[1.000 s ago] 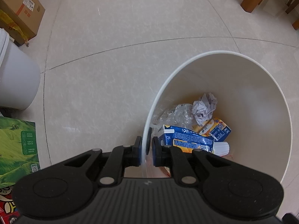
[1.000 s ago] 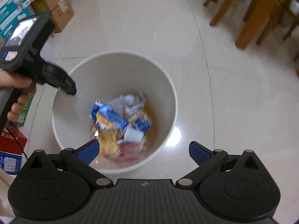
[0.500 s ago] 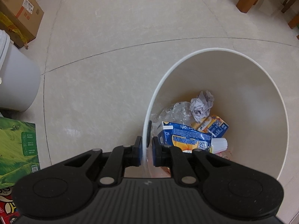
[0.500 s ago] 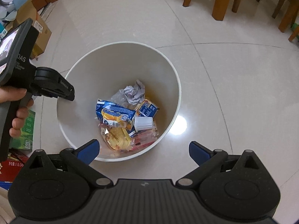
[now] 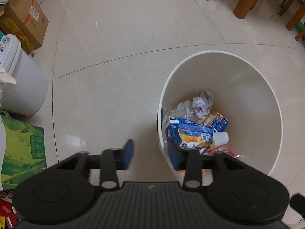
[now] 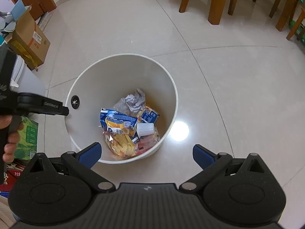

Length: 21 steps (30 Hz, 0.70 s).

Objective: Collect trash
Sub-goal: 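Open the left gripper to release the bin rim and withdraw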

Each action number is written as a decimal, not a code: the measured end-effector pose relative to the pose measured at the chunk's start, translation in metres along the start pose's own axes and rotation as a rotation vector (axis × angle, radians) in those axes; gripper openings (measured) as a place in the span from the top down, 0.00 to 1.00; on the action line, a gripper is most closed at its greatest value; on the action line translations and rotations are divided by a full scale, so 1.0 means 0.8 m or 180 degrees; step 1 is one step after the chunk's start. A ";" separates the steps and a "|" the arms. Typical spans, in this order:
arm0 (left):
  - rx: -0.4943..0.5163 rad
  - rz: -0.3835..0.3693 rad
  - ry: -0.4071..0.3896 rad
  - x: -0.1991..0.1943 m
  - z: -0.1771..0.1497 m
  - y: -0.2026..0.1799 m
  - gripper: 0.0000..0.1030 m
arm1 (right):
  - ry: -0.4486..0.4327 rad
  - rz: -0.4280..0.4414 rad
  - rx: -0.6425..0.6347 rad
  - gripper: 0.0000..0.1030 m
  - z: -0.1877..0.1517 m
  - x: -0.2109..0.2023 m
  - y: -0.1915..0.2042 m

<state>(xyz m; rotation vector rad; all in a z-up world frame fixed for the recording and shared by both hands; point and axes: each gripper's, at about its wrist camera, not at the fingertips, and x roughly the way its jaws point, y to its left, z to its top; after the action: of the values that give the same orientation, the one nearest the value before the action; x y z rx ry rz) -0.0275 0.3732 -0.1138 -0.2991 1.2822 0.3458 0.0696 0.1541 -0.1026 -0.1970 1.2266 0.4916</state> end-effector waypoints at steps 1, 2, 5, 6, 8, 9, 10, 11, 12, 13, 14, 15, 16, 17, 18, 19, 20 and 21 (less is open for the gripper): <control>0.0013 -0.0016 0.0000 -0.002 -0.003 0.000 0.46 | 0.0009 -0.0001 0.0006 0.00 -0.002 0.000 -0.002; 0.0046 -0.0019 -0.0016 -0.006 -0.006 -0.001 0.39 | 0.0017 0.0001 0.0013 0.00 -0.003 0.000 -0.004; 0.0074 0.0006 -0.0087 -0.018 -0.013 -0.003 0.26 | 0.0044 -0.0012 0.0048 0.00 -0.007 -0.002 -0.008; 0.0076 -0.0002 -0.0095 -0.023 -0.015 -0.003 0.19 | 0.0043 -0.0021 0.0055 0.00 -0.007 -0.003 -0.010; 0.0098 -0.0055 -0.0130 -0.035 -0.023 -0.006 0.15 | 0.0038 -0.0046 0.0054 0.00 -0.008 -0.008 -0.012; 0.0103 -0.0063 -0.0137 -0.038 -0.026 -0.008 0.14 | 0.0036 -0.0068 0.0052 0.00 -0.009 -0.010 -0.013; 0.0104 -0.0067 -0.0132 -0.044 -0.031 -0.009 0.13 | 0.0025 -0.0087 0.0047 0.00 -0.010 -0.013 -0.014; 0.0107 -0.0078 -0.0129 -0.050 -0.036 -0.011 0.12 | 0.0012 -0.0111 0.0041 0.00 -0.011 -0.016 -0.015; 0.0118 -0.0090 -0.0132 -0.055 -0.041 -0.012 0.12 | 0.0007 -0.0143 0.0031 0.00 -0.013 -0.018 -0.016; 0.0137 -0.0097 -0.0127 -0.061 -0.048 -0.014 0.12 | 0.0001 -0.0183 0.0022 0.00 -0.015 -0.020 -0.016; 0.0150 -0.0093 -0.0127 -0.068 -0.054 -0.017 0.11 | -0.0005 -0.0207 0.0015 0.00 -0.018 -0.022 -0.017; 0.0154 -0.0076 -0.0140 -0.076 -0.061 -0.019 0.11 | -0.0013 -0.0225 0.0008 0.00 -0.020 -0.024 -0.017; 0.0149 -0.0059 -0.0158 -0.082 -0.067 -0.021 0.11 | -0.0020 -0.0236 0.0015 0.00 -0.023 -0.027 -0.017; 0.0135 -0.0030 -0.0198 -0.089 -0.072 -0.022 0.10 | -0.0028 -0.0231 0.0027 0.00 -0.026 -0.030 -0.018; 0.0122 0.0003 -0.0224 -0.097 -0.078 -0.025 0.09 | -0.0036 -0.0220 0.0034 0.00 -0.028 -0.033 -0.018; 0.0109 0.0039 -0.0267 -0.106 -0.085 -0.028 0.09 | -0.0050 -0.0222 0.0037 0.00 -0.032 -0.036 -0.018; 0.0107 0.0077 -0.0308 -0.114 -0.092 -0.031 0.09 | -0.0067 -0.0240 0.0045 0.00 -0.034 -0.039 -0.018; 0.0110 0.0103 -0.0324 -0.120 -0.097 -0.032 0.08 | -0.0071 -0.0252 0.0049 0.00 -0.037 -0.042 -0.018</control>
<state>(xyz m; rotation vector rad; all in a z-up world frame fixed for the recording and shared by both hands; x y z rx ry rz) -0.1085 0.3100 -0.0402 -0.2287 1.1926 0.3616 0.0429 0.1211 -0.0827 -0.2255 1.1957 0.4146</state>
